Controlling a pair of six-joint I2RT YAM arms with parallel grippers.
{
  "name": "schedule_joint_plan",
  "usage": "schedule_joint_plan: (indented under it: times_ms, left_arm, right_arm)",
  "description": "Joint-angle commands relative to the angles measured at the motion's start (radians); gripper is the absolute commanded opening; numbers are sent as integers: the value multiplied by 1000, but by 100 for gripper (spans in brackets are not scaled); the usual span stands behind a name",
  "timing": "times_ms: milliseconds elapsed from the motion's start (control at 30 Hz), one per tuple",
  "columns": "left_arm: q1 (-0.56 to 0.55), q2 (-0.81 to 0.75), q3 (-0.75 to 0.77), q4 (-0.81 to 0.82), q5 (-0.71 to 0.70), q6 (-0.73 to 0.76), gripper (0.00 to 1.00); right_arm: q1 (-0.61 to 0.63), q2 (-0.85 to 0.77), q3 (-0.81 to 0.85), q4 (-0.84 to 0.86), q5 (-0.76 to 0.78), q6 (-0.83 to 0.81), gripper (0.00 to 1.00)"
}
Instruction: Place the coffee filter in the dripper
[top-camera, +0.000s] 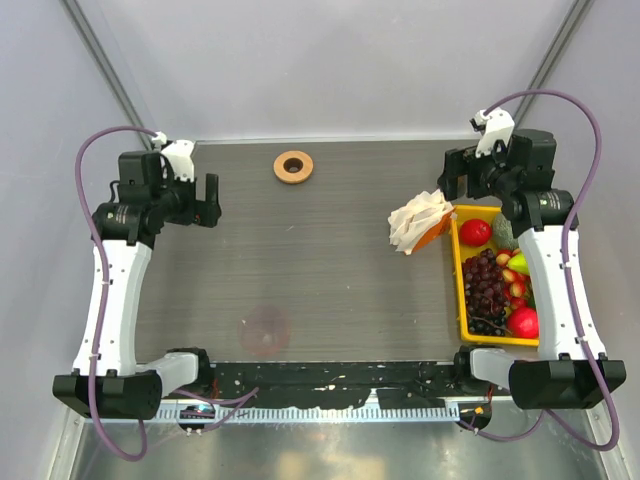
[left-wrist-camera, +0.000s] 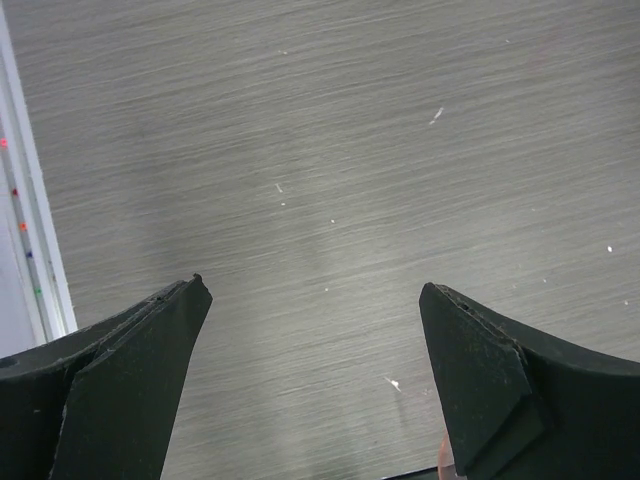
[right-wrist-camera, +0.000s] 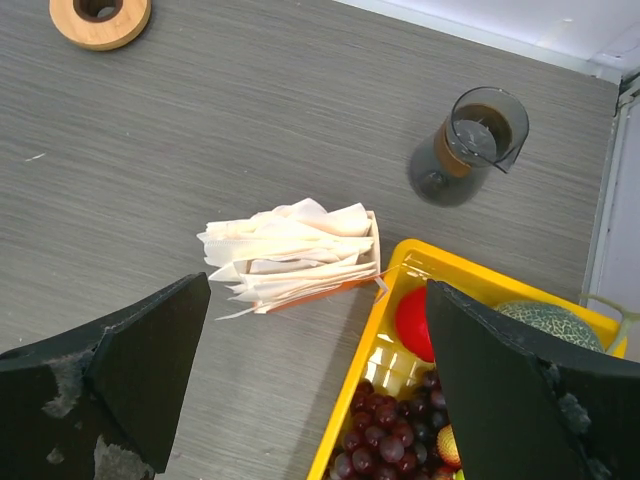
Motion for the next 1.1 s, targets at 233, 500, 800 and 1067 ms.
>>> schedule_joint_plan:
  times_ms: [233, 500, 800, 1067]
  left_arm:
    - [5, -39, -28, 148, -15, 130, 99]
    - [5, -12, 12, 71, 121, 227, 99]
    - [5, -3, 45, 85, 128, 233, 99]
    - [5, 11, 58, 70, 146, 250, 99]
  right_arm:
    - [-22, 136, 92, 79, 113, -79, 96]
    - [-103, 342, 181, 28, 81, -199, 95]
    - [-139, 567, 294, 8, 118, -227, 96]
    - [-139, 706, 329, 90, 165, -236, 95]
